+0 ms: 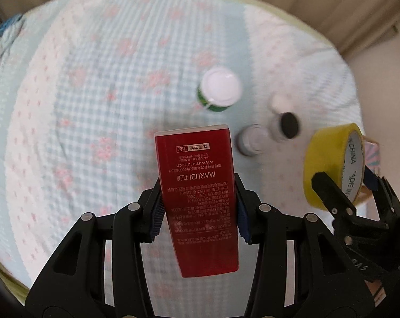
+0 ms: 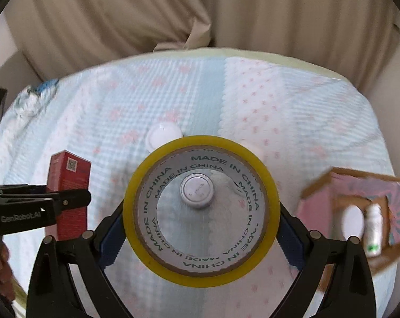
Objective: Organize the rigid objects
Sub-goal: 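Carry the red box and tape roll into the cardboard box and release both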
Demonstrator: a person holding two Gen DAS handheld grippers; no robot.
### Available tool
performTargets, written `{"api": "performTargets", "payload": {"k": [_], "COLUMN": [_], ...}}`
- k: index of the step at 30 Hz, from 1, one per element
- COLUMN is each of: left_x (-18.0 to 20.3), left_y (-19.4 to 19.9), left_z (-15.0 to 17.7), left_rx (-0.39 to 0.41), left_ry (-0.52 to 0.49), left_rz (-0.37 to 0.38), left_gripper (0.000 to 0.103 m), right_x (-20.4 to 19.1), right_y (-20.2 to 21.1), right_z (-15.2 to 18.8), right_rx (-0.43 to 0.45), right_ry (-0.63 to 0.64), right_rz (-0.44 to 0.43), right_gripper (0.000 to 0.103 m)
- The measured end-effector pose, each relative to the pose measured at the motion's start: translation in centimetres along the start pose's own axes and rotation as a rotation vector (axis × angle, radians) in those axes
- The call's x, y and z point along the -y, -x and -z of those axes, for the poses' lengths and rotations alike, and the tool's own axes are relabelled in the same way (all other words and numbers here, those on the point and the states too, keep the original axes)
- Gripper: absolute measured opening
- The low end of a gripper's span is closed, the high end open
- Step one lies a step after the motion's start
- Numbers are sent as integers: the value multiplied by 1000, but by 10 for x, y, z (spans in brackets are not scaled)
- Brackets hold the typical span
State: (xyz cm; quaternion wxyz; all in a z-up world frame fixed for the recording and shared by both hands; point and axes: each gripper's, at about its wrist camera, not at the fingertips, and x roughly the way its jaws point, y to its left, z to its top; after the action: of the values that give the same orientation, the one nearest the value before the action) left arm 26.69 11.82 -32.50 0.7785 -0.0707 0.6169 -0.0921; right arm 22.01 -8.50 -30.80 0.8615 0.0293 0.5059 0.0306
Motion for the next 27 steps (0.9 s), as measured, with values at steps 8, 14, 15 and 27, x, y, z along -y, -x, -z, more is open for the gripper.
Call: {"api": "performTargets", "payload": {"k": [8,14,15,27], "left_x": [92,175,186,340], "left_y": [74,90,89,29], "left_z": [6,14,15,32], "left_rx": [61,88,90,30], "left_ry": [-106,-185,-192,-208], "left_rz": [59,101,104,136], "left_gripper": [41,41,41,41], "right_x": [41,102,113,288], "right_y": [101,149,154,164], "right_z": [0,18,21,54], "right_rx": [39,67,67,-21], "right_ry": [-121,-189,-195,-306], "right_rz": [35,74,78,112], "right_gripper": [97,97,97,97]}}
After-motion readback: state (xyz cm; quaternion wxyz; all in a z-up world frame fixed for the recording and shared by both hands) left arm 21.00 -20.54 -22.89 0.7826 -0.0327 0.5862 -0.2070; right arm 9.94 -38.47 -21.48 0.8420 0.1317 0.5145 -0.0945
